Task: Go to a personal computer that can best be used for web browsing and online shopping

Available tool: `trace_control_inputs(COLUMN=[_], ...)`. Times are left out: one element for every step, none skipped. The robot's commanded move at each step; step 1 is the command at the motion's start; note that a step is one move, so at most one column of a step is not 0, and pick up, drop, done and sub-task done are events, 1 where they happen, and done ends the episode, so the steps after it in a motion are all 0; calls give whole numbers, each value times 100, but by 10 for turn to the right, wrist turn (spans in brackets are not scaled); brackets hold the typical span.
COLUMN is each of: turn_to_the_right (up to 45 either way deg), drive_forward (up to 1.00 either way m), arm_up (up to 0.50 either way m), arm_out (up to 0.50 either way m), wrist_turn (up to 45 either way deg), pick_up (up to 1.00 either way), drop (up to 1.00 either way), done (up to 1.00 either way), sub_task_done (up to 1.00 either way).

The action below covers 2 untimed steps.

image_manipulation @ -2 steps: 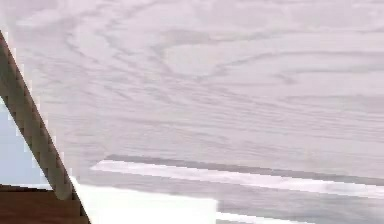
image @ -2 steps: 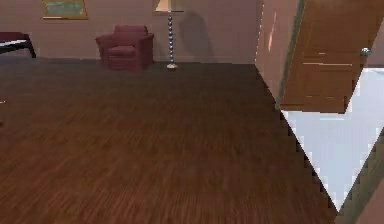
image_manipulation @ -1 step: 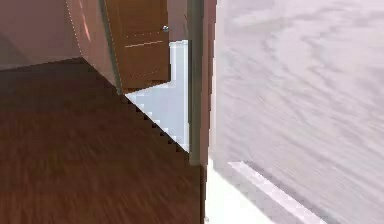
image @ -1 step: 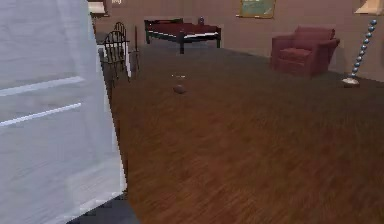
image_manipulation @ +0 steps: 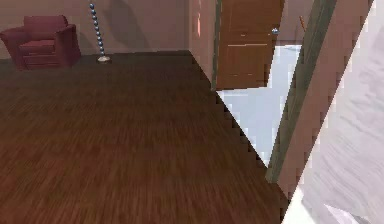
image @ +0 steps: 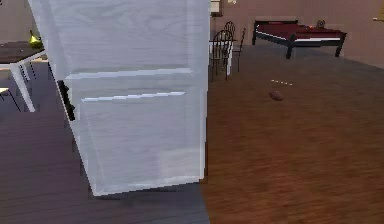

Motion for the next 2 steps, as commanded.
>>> trace_control_inputs(turn_to_the_right=[0, -450], drive_forward=[20, 0], arm_up=[0, 0], arm_out=[0, 0], wrist_turn=[0, 0], pick_up=[0, 0], drop=[0, 0], done=[0, 0], sub_task_done=[0, 0])
